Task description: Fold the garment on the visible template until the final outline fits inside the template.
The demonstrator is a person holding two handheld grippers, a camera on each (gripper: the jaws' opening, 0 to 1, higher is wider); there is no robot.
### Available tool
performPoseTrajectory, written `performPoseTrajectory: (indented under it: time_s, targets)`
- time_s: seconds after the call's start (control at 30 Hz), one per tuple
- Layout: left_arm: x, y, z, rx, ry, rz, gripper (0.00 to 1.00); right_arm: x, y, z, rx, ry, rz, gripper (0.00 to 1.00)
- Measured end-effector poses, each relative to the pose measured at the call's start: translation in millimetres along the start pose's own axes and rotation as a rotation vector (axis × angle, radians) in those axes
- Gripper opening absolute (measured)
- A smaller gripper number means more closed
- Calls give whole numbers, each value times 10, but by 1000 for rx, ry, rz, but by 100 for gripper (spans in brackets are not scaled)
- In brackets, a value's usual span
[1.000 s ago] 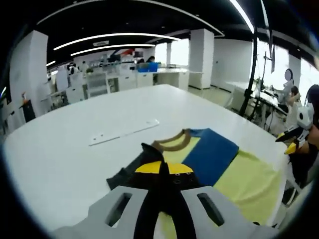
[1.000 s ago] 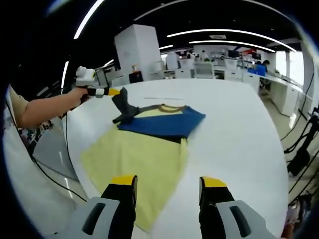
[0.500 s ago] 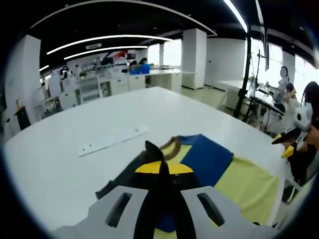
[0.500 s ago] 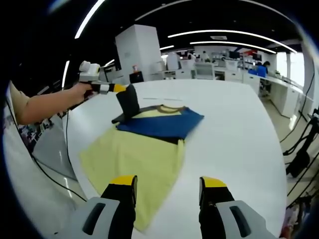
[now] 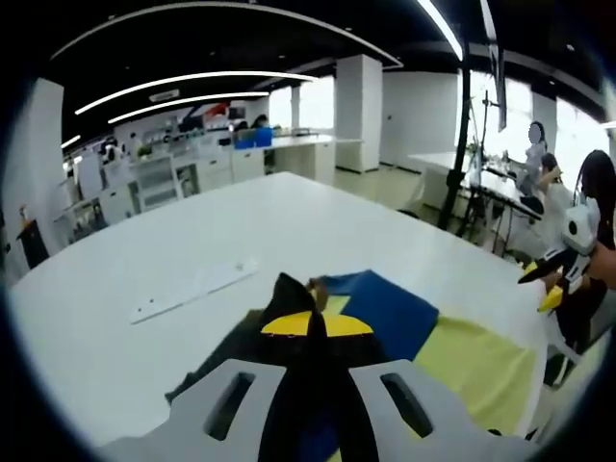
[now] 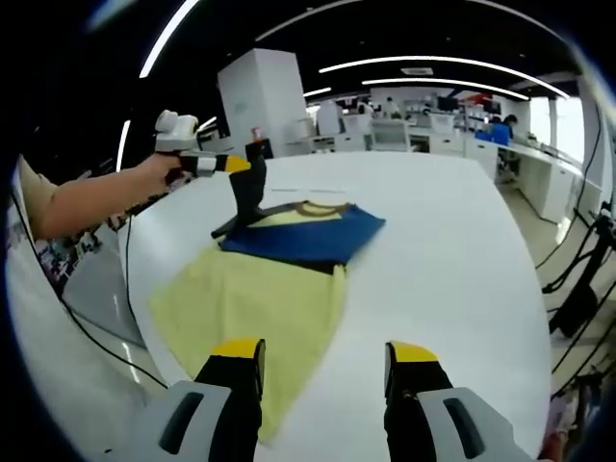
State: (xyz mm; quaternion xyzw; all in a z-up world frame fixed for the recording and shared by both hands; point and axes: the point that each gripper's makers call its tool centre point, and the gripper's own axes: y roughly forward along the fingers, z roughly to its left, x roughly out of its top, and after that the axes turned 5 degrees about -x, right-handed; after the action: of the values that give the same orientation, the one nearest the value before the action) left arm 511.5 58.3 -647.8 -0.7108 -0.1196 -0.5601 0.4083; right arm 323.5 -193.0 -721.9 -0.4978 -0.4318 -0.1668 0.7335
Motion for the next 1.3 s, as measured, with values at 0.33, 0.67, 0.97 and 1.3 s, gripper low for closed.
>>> performPoseTrajectory:
  time_s: [0.33,0.67,0.97,1.3]
  targets:
    - [103,229,-250,-51,31,4,0,-9,-39,-50,-5,7,-1,47]
    - [139,473,-479,-92,56,21,0,-34,-57,-94,-10,14,2,47]
    - [123,707,-641,-120,54,40,0,-26,-33,-102,-6,13,3,47]
    - [37,927,-844,-154,60,72,0,-55,6,-138,-2,17,10,47]
